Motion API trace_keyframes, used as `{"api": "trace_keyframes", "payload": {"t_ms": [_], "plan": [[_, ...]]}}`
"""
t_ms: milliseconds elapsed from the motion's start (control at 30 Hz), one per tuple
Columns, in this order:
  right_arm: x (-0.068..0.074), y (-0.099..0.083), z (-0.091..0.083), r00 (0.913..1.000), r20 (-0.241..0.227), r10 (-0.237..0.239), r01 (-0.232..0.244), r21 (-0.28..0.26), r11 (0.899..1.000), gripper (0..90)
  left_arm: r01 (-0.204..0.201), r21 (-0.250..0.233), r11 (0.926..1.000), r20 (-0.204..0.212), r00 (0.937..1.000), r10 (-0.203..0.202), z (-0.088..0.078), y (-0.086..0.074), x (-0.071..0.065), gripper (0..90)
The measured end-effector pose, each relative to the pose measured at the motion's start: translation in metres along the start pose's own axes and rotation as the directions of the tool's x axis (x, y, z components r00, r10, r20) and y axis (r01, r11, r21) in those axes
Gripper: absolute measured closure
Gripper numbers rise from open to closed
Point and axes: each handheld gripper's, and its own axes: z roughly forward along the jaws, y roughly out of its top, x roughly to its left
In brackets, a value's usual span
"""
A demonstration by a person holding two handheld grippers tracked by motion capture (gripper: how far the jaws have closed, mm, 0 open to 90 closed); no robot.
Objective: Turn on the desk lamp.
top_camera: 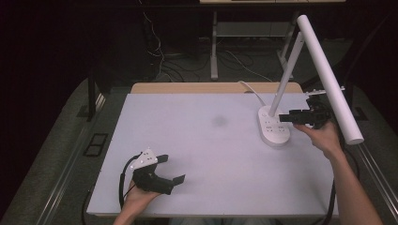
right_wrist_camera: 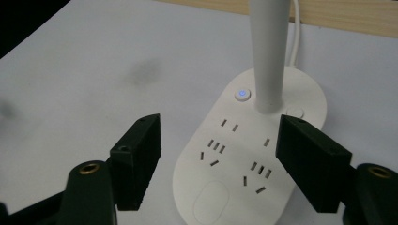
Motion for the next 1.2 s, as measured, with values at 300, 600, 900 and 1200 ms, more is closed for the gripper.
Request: {"api": "trace_keyframes", "payload": {"t_ms": [300,600,900,1200], "plan": [[-0.013,0.000,0.009,0.9997,0.012,0.020,-0.020,-0.013,1.000,37.5,-0.002,0.005,1.0000,-0.001,1.0000,0.002,0.000,0.000,0.001,0.0],[-0.022,0.004,0.019,0.9989,0.034,0.033,-0.032,-0.023,0.999,46.9,-0.004,0.006,1.0000,-0.005,1.0000,0.004,-0.001,0.000,0.001,0.0],[-0.032,0.005,0.024,0.9970,0.055,0.055,-0.053,-0.028,0.998,54.7,-0.005,0.007,1.0000,-0.007,1.0000,0.005,-0.001,0.000,0.000,0.0],[-0.041,0.005,0.024,0.9946,0.070,0.077,-0.075,-0.037,0.996,66.7,-0.005,0.008,1.0000,-0.007,1.0000,0.005,-0.001,0.000,0.000,0.0]]}}
